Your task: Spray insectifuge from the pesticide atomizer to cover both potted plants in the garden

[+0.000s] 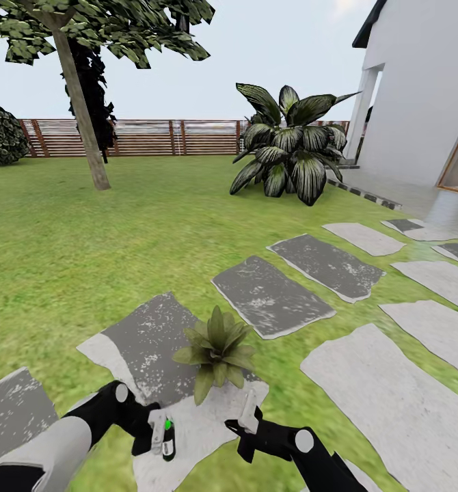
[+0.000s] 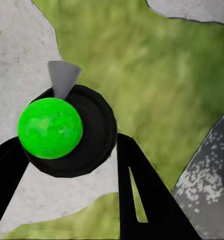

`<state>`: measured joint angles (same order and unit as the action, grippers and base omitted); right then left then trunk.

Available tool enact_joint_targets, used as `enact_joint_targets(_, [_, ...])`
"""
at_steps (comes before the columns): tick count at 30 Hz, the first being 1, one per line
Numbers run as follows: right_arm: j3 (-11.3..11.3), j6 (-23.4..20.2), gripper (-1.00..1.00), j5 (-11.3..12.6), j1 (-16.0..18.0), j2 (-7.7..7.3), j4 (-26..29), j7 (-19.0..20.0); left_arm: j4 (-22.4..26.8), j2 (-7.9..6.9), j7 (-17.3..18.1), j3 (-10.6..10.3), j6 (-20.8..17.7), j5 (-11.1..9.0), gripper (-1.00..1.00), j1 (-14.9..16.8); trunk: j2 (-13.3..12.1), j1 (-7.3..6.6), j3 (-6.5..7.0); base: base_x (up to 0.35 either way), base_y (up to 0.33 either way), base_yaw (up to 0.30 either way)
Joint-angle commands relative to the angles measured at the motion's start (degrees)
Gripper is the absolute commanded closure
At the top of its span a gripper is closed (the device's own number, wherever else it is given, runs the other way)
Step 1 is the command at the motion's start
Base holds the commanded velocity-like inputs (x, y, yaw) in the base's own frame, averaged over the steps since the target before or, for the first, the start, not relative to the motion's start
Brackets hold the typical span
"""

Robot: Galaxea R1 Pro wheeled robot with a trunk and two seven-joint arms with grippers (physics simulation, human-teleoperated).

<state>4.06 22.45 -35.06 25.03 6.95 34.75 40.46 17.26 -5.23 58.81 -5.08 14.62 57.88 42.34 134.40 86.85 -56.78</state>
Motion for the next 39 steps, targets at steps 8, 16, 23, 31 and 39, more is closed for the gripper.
enact_joint_targets(8, [-0.17, 0.27, -1.0, -0.62, 0.02, -0.48, -0.04, -0.27, -0.03, -7.58, -0.63, 1.31, 0.05, -1.19, 1.0, -0.32, 0.02, -0.01, -0.05, 0.0, 0.0, 0.0])
enact_joint_targets(16, [-0.58, 0.42, -1.0, -0.18, -0.06, -8.14, -6.23, -16.52, -0.03, -7.3, -12.38, 15.42, -3.64, -3.79, 1.0, -0.32, 0.02, -0.01, -0.05, 0.0, 0.0, 0.0])
enact_joint_targets(23, [-10.35, 0.57, -1.0, 0.09, -0.15, -11.29, -30.28, -51.01, 0.02, -6.84, -13.39, 20.35, -20.09, -3.98, 1.0, -0.26, 0.02, -0.01, -0.05, 0.0, 0.0, 0.0])
enact_joint_targets(31, [-21.78, 0.42, -1.0, 13.8, -0.37, -11.35, -32.97, -57.94, 0.15, -3.96, -11.31, 20.63, -37.3, -3.78, 1.0, -0.15, 0.02, -0.01, -0.05, 0.0, 0.0, 0.0])
enact_joint_targets(39, [-22.41, 0.4, -1.0, 15.7, -0.42, -11.31, -33.0, -57.75, 0.92, -1.86, -9.26, 20.43, -48.62, -3.77, 1.0, 0.63, 0.02, -0.01, -0.05, 0.0, 0.0, 0.0])
